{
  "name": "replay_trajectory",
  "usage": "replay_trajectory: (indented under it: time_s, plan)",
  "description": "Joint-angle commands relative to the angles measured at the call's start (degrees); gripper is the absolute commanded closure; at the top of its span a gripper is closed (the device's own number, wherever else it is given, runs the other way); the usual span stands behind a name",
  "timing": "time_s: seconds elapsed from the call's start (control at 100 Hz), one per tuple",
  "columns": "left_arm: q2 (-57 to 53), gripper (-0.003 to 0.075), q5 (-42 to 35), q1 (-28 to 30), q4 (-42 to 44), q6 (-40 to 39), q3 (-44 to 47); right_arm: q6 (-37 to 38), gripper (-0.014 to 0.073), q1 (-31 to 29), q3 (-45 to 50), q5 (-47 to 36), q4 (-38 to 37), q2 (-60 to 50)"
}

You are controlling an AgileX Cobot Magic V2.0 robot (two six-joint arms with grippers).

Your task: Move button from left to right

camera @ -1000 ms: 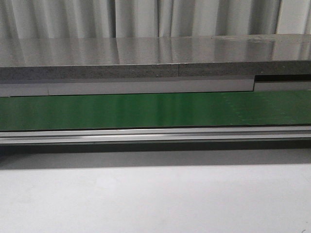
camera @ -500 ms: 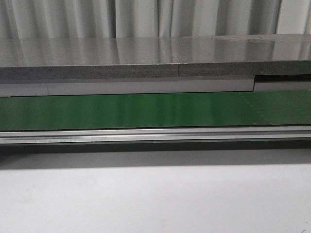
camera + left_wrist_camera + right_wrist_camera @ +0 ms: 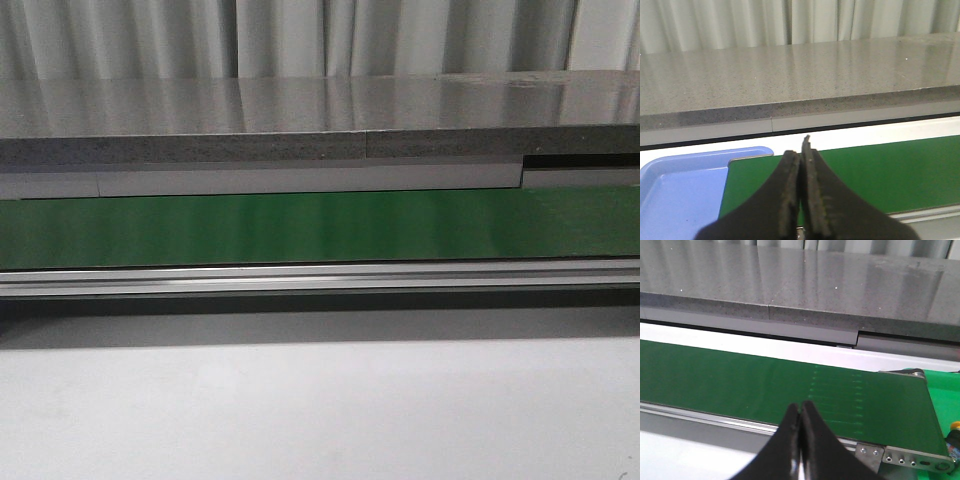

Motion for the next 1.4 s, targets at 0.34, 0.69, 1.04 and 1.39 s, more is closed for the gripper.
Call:
replay_trajectory:
  time_s: [0.34,0.69,1.04,1.39]
  plan:
    - [0.4,0.0740,-4.3,-0.4,-0.6,0.0,-1.6,7.9,0.0662,-0.3,11.1,-9.3,-6.7,-15.5]
    - [0.4,0.0740,-4.3,-0.4,-0.6,0.0,-1.6,8.4,0.0662,-0.3,17.9,-15.1,-6.7,-18.8]
    - [0.4,0.0740,-4.3,-0.4,-0.6,0.0,-1.6,8.4,0.0662,-0.3,17.9,-14.5,-6.7,-18.8]
    - [0.4,0.0740,-4.3,-0.4,-0.6,0.0,-1.6,8.4,0.0662,-0.3,17.9,-14.5,-6.7,-18.8]
